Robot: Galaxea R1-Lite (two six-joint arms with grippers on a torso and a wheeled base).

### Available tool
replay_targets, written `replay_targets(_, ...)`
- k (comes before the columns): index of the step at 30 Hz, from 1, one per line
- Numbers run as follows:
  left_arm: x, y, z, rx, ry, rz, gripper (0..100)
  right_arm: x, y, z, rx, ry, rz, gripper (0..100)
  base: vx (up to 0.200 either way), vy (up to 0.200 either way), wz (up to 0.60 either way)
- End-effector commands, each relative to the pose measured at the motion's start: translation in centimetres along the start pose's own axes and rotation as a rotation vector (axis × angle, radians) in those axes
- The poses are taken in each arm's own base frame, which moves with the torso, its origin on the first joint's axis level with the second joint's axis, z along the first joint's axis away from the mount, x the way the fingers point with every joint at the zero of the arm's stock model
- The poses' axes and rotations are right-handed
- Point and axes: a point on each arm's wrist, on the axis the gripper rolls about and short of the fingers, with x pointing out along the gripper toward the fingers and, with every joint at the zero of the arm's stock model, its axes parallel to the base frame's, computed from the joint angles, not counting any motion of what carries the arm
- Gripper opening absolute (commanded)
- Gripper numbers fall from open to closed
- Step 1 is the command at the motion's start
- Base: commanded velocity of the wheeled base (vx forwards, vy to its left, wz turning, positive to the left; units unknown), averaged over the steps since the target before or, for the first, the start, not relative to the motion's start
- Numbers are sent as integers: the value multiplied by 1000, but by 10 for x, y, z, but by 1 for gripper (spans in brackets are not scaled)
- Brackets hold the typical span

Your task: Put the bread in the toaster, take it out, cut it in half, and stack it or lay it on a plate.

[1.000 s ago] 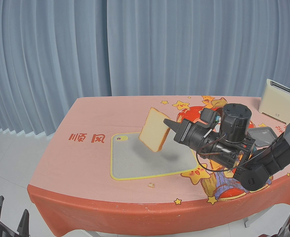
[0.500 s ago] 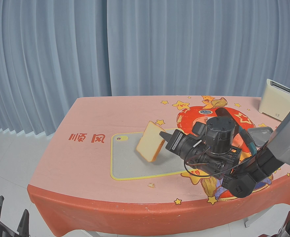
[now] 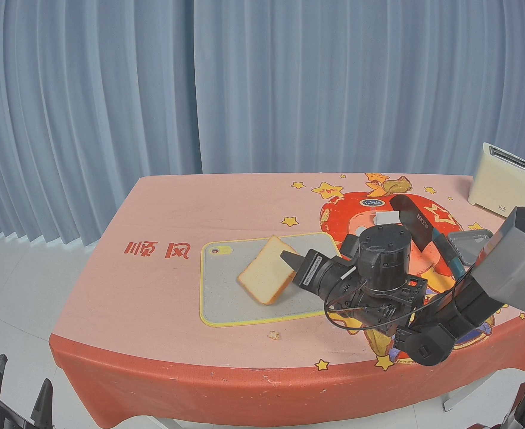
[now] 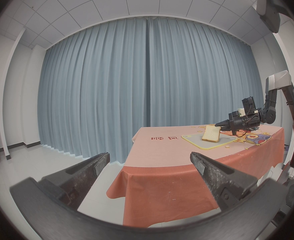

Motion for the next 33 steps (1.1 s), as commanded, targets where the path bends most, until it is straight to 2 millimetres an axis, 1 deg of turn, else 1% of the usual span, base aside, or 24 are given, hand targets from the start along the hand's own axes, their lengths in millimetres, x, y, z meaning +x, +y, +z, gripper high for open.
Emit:
replay_targets(1,0,0,-5,0,3,0,100,-8,7,3,-20,9,-24,100,0,0,0)
replay_targets(3,0,0,-5,0,3,0,100,-13,11,8,-60,18,-57,100,0,0,0)
replay_targets(5,0,0,-5,0,3,0,100,-15,12,9,-84,36,-84,100,0,0,0)
replay_targets(9,0,0,-5,0,3,0,100,-20,24,20,-89,56,-105,100,0,0,0)
replay_targets(13,0,0,-5,-2,3,0,100,-22,35,30,-85,73,-122,100,0,0,0)
replay_targets(16,0,0,-5,-2,3,0,100,-21,35,30,-84,101,-152,100,0,0,0)
replay_targets(19,0,0,-5,0,3,0,100,-26,35,34,-58,93,-157,100,0,0,0)
replay_targets(23,0,0,-5,0,3,0,100,-50,48,52,-54,49,-118,100,0,0,0)
replay_targets(24,0,0,-5,0,3,0,100,-53,49,53,-58,46,-114,100,0,0,0)
replay_targets(25,0,0,-5,0,3,0,100,-62,50,55,-76,41,-107,100,0,0,0)
replay_targets(27,0,0,-5,0,3,0,100,-73,51,58,-116,28,-91,100,0,0,0)
replay_targets(29,0,0,-5,-2,3,0,100,-86,48,58,-170,27,-91,100,0,0,0)
replay_targets(33,0,0,-5,-2,3,0,100,-102,43,63,-279,-15,-70,100,0,0,0)
